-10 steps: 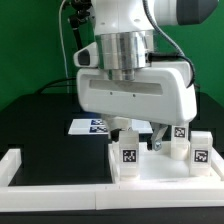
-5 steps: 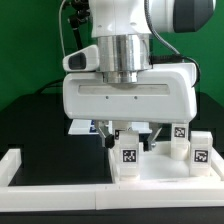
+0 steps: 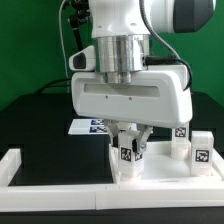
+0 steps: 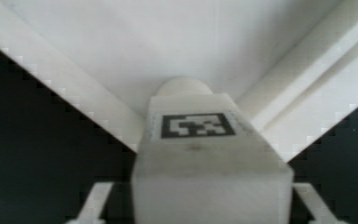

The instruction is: Assemble square table

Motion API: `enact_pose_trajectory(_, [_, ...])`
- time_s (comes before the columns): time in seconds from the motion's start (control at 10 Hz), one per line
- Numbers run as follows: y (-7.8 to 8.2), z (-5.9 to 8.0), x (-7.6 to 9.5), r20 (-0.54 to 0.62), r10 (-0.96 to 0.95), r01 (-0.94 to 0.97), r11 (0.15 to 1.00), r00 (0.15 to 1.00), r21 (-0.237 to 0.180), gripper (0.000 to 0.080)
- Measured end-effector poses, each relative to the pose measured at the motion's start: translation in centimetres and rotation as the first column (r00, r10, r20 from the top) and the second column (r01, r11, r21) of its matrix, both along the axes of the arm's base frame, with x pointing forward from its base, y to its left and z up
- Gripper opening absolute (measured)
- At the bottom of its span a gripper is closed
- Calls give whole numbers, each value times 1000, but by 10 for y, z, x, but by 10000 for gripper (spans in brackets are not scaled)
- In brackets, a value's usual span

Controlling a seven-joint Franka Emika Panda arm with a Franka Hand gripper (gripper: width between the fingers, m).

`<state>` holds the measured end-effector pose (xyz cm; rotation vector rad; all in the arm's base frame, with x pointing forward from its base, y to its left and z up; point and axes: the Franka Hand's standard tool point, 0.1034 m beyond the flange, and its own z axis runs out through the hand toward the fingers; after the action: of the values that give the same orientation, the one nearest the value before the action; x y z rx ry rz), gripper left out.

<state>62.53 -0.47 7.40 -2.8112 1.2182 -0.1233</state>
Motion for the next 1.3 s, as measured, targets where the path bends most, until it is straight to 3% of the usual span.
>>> enact_pose_trajectory(0.1, [-1, 0, 0, -8, -169, 170, 985, 986, 21, 288])
enact_pose_trajectory(0.2, [-2, -1, -1, -25, -359, 360, 930, 933, 71, 288])
enact_pose_trajectory(0.4, [2, -2, -3, -90, -641, 647, 749, 762, 144, 288])
enact_pose_trajectory(0.6, [6, -2, -4, -128, -764, 773, 613, 633, 163, 290])
enact_pose_trajectory(0.8, [6, -3, -4, -143, -809, 820, 550, 571, 158, 302])
enact_pose_trajectory(0.9, [6, -3, -4, -142, -804, 815, 557, 577, 158, 302])
enact_pose_trajectory(1.0, [6, -3, -4, -141, -803, 814, 560, 580, 157, 500])
enact_pose_trajectory(1.1, [7, -3, -4, -115, -726, 735, 661, 677, 152, 500])
enact_pose_trajectory(1.2, [9, 0, -2, -90, -590, 597, 792, 802, 131, 622])
enact_pose_trajectory(1.3, [11, 6, 4, -47, -410, 413, 904, 911, 109, 642])
